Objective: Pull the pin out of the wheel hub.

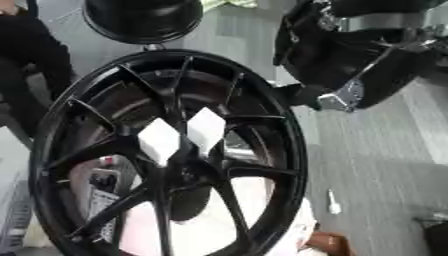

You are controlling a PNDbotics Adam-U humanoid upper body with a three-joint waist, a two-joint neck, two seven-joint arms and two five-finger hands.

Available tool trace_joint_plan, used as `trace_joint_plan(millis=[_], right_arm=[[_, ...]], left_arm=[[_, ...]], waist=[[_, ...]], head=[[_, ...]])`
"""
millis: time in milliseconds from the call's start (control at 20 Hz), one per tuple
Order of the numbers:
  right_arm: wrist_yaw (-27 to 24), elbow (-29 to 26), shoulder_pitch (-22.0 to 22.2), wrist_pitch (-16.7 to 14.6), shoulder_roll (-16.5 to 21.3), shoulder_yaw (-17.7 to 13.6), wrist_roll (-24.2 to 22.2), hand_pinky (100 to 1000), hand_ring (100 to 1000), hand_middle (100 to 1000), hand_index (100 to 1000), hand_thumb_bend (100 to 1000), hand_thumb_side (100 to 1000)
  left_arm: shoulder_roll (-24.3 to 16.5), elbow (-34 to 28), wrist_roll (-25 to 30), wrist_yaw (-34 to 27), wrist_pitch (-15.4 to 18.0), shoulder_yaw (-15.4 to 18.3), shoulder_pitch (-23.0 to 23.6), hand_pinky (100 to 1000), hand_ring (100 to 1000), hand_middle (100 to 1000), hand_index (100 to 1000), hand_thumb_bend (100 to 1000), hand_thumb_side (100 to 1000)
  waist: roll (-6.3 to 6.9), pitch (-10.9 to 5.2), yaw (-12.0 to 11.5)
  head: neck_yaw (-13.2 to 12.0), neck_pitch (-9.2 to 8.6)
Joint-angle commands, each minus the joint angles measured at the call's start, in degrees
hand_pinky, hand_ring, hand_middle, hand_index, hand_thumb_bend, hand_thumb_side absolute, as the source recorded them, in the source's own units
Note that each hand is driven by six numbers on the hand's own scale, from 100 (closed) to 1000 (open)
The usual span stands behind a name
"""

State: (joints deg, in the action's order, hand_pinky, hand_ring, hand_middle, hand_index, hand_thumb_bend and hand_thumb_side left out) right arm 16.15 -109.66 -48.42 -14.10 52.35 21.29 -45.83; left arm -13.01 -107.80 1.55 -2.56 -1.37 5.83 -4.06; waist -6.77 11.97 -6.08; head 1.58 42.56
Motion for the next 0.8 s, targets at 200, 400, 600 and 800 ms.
trace_joint_plan(millis=[200, 400, 600, 800], right_arm=[[-0.5, 2.35, -4.25, -1.02, -2.18, 3.23, -0.42, 894, 814, 739, 785, 214, 498], [0.12, 4.4, -6.69, -1.56, -4.53, 5.29, -0.21, 894, 814, 739, 787, 223, 494], [1.21, 6.88, -8.51, -2.0, -6.82, 7.08, 0.15, 894, 813, 740, 793, 234, 498], [1.52, 9.0, -9.21, -2.44, -8.3, 8.24, -0.07, 892, 814, 745, 804, 269, 515]], left_arm=[[-0.48, -0.66, 0.33, -0.38, 0.06, -0.27, -0.57, 903, 860, 813, 796, 100, 843], [-0.37, -0.6, 0.41, -0.46, 0.06, -0.31, -0.69, 903, 861, 813, 796, 100, 843], [-0.25, -0.58, 0.58, -0.57, 0.06, -0.45, -0.86, 903, 861, 813, 796, 100, 844], [-0.14, -0.58, 0.61, -0.68, 0.04, -0.45, -1.06, 903, 861, 813, 796, 100, 844]], waist=[[0.38, -1.09, -0.32], [0.47, -1.04, -0.59], [0.53, -0.9, -0.93], [0.55, -0.79, -1.22]], head=[[0.73, 0.39], [1.11, 0.6], [1.43, 0.71], [1.42, 0.91]])
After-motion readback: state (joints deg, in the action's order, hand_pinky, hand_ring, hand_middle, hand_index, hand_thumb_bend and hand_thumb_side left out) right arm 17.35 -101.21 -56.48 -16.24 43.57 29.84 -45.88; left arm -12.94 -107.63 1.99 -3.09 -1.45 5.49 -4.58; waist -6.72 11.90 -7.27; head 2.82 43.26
